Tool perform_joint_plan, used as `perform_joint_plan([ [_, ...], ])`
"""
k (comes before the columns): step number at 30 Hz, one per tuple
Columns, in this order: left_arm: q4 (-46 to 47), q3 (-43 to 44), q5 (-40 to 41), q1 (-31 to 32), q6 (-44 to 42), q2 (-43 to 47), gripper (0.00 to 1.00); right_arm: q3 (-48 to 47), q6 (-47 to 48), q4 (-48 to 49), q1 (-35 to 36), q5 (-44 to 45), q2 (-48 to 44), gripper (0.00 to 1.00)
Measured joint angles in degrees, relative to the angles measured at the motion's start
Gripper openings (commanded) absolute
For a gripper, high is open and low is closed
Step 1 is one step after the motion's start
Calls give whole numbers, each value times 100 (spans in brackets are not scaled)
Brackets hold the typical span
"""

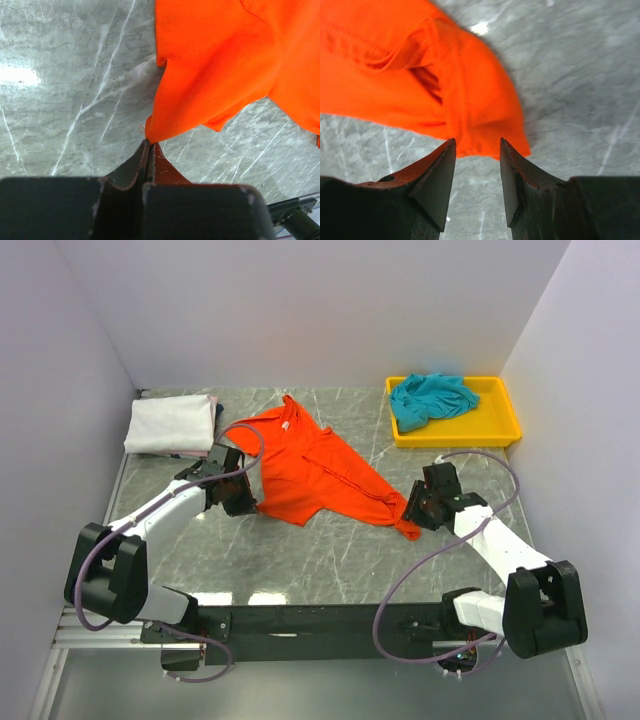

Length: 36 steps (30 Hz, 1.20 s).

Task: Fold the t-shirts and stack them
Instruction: Flatten the tshirt out

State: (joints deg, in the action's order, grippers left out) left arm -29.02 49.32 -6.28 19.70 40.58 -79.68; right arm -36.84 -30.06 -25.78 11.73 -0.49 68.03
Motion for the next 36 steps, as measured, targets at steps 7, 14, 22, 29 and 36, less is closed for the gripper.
perform_joint_plan([
  [7, 2, 0, -22, -2, -2, -79, 0, -76, 79, 2, 289, -96, 48, 48],
  [14, 0, 0, -31, -2, -4, -94, 0, -92, 94, 4, 492, -87, 573, 47],
  [22, -7, 0, -26, -2, -7, -94, 0, -269, 101, 20, 509, -70, 1016, 32],
  [29, -83, 24, 15, -166, -136, -133, 0, -507, 116, -120, 516, -72, 1040, 20],
  [36, -234, 428, 39, -1084, -446, -223, 0, -990, 146, -651, 415, -238, 369, 0],
])
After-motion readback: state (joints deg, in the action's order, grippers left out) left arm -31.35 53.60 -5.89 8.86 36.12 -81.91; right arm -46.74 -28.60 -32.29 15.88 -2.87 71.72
